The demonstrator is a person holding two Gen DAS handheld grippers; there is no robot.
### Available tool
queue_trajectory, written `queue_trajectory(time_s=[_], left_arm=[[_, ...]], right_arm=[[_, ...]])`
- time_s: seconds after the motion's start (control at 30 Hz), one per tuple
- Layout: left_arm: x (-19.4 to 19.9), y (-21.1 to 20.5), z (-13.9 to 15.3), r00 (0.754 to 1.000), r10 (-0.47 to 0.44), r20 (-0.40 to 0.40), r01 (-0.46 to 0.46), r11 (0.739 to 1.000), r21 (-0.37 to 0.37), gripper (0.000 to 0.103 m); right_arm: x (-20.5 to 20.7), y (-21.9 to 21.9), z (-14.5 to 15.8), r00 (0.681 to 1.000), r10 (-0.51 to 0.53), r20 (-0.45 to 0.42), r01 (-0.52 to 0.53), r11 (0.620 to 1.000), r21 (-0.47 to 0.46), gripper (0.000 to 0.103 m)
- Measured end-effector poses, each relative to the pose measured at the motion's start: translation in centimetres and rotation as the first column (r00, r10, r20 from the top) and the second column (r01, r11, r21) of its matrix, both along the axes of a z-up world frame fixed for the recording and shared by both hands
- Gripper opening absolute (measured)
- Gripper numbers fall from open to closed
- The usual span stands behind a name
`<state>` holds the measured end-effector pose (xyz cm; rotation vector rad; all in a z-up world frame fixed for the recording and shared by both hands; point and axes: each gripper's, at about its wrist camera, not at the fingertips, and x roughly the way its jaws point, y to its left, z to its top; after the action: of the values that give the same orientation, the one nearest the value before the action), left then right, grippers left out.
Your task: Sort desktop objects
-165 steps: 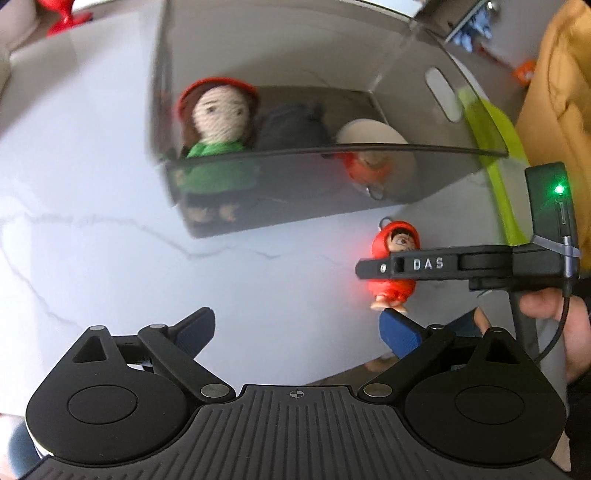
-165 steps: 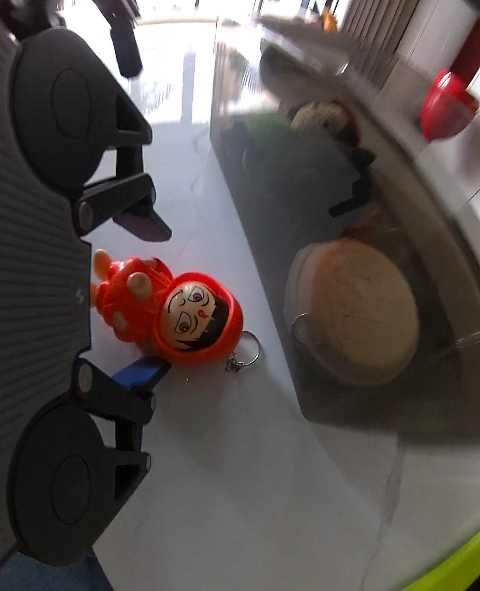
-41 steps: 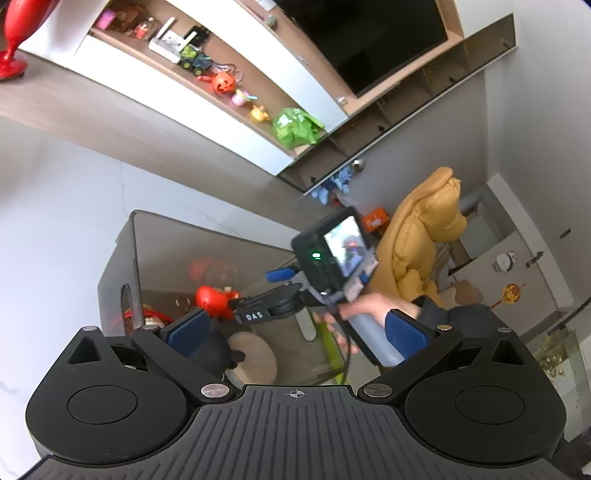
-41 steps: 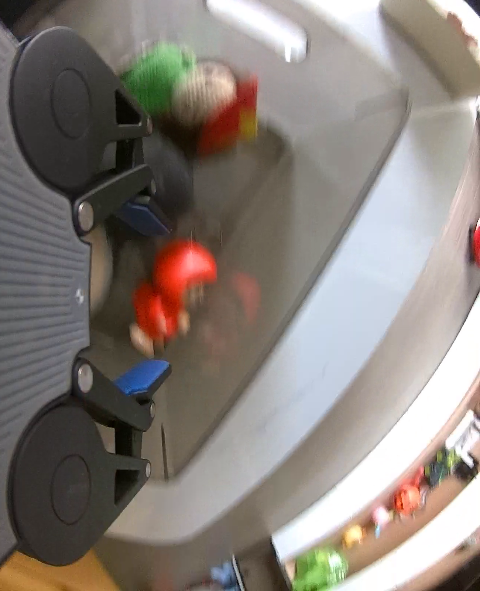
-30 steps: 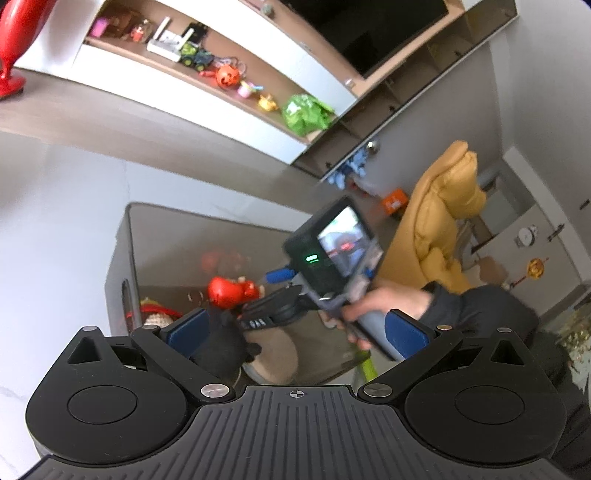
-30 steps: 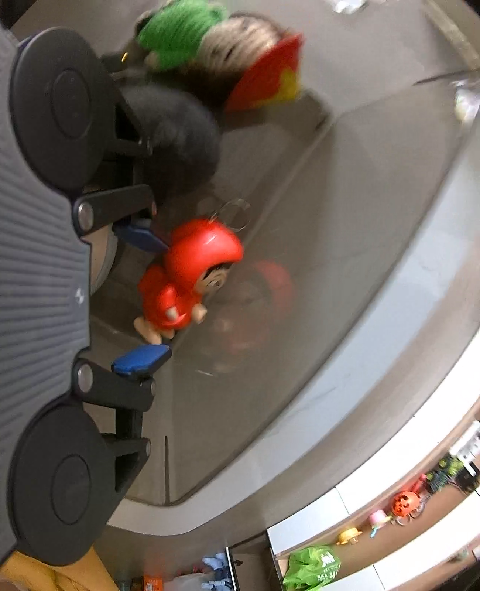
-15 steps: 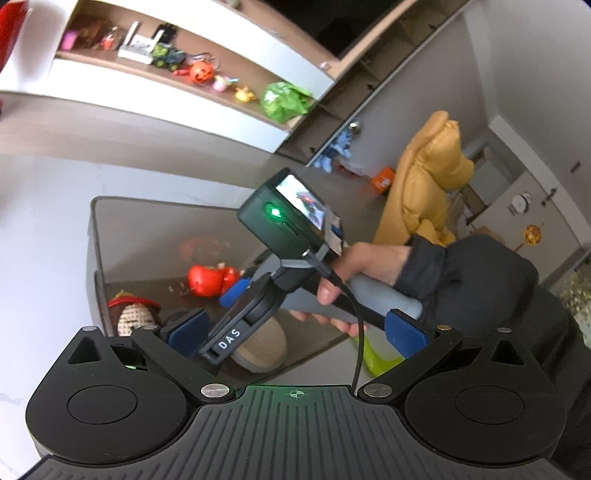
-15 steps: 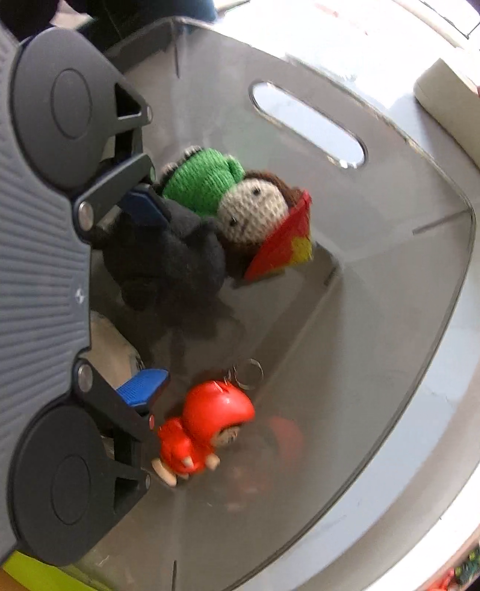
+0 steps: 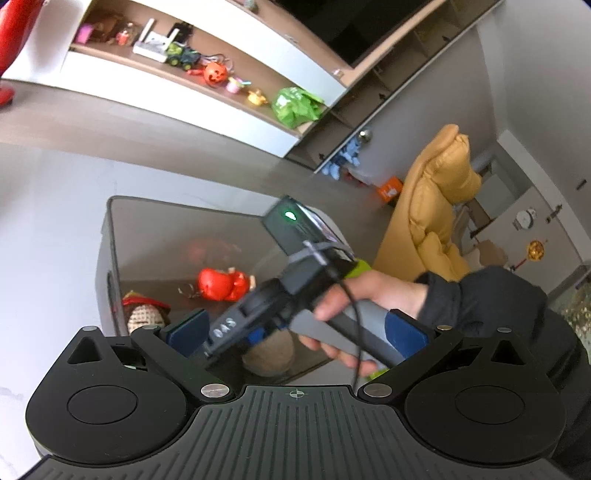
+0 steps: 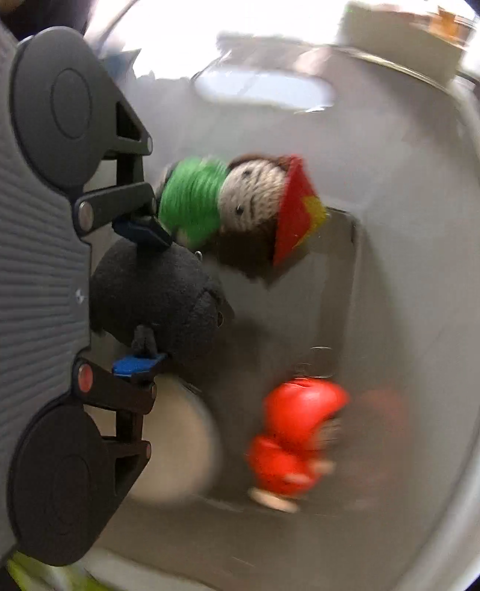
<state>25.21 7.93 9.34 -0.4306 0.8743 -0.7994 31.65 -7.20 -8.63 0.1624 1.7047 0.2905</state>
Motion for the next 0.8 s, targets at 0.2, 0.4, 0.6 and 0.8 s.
queue_trajectory(time_s=[0.2, 0.4, 0.6, 0.8], left_arm=[[0.3, 3.8, 1.1, 0.994, 0.108, 0.025, -0.107, 0.993, -0.047, 0.103], [0.6, 6.2, 1.4, 0.982, 0.19, 0.023, -0.187, 0.979, -0.083, 0.103], [0.5, 5.8, 1.6, 0.988, 0.152, 0.033, -0.149, 0.986, -0.08, 0.103], [0.5, 5.5, 1.7, 0.988, 0.147, 0.042, -0.144, 0.986, -0.085, 0.103]], right_arm=[[-1.3, 1.9, 4.3, 0.93, 0.299, 0.215, -0.238, 0.933, -0.269, 0.071], [-1.9, 5.2, 8.8, 0.782, 0.446, 0.435, -0.394, 0.895, -0.211, 0.092], [1.1, 9.3, 2.8, 0.814, 0.49, 0.311, -0.425, 0.868, -0.255, 0.086], [2.9, 8.7, 2.4, 0.867, 0.388, 0.313, -0.376, 0.921, -0.1, 0.061]])
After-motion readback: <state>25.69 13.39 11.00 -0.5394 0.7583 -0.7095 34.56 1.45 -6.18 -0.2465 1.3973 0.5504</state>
